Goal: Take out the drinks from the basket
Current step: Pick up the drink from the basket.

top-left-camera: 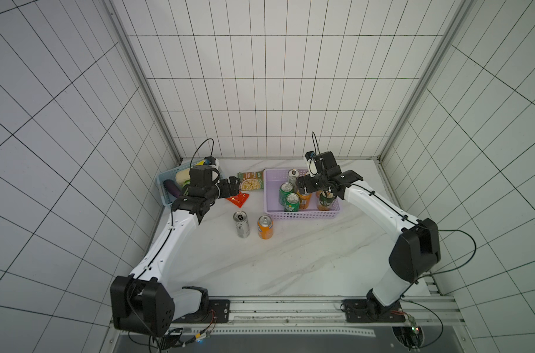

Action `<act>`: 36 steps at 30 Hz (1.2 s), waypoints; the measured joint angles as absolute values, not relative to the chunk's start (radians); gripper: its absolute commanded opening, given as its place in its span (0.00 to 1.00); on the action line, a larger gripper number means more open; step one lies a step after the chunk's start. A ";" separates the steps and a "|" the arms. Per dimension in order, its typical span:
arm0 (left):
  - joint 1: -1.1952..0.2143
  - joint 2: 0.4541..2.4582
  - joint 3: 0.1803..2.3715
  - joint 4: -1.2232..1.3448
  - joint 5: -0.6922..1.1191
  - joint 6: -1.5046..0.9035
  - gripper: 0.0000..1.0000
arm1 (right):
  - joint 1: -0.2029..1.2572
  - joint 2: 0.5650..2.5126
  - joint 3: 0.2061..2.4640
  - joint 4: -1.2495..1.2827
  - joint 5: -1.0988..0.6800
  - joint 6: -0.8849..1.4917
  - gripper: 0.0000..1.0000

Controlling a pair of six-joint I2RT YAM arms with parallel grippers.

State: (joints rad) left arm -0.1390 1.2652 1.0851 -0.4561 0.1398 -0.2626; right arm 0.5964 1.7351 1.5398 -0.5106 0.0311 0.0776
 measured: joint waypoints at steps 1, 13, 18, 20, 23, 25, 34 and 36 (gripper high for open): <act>-0.136 1.269 1.084 -0.453 0.148 -0.266 0.98 | 0.598 1.761 1.562 -0.508 0.030 0.078 1.00; -0.090 1.327 1.083 -0.437 0.253 -0.308 0.98 | 0.602 2.051 1.834 -0.519 0.026 0.075 0.94; -0.059 1.335 1.083 -0.437 0.296 -0.319 0.98 | 0.601 2.128 1.927 -0.531 0.023 0.082 0.86; -0.054 1.339 1.083 -0.437 0.308 -0.322 0.98 | 0.601 2.146 1.946 -0.535 0.022 0.084 0.84; -0.051 1.343 1.083 -0.437 0.321 -0.323 0.98 | 0.601 2.168 1.962 -0.538 0.022 0.088 0.81; -0.051 1.345 1.083 -0.437 0.331 -0.325 0.98 | 0.601 2.178 1.964 -0.543 0.022 0.091 0.79; -0.048 1.345 1.083 -0.437 0.346 -0.326 0.98 | 0.599 2.201 1.974 -0.555 0.025 0.091 0.62; -0.047 1.345 1.083 -0.437 0.348 -0.326 0.98 | 0.595 2.201 1.975 -0.559 0.025 0.091 0.57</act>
State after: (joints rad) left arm -0.0467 1.3445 1.0832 -0.4370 0.3485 -0.3260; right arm 0.5953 2.2013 1.9751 -0.5591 0.0250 0.0910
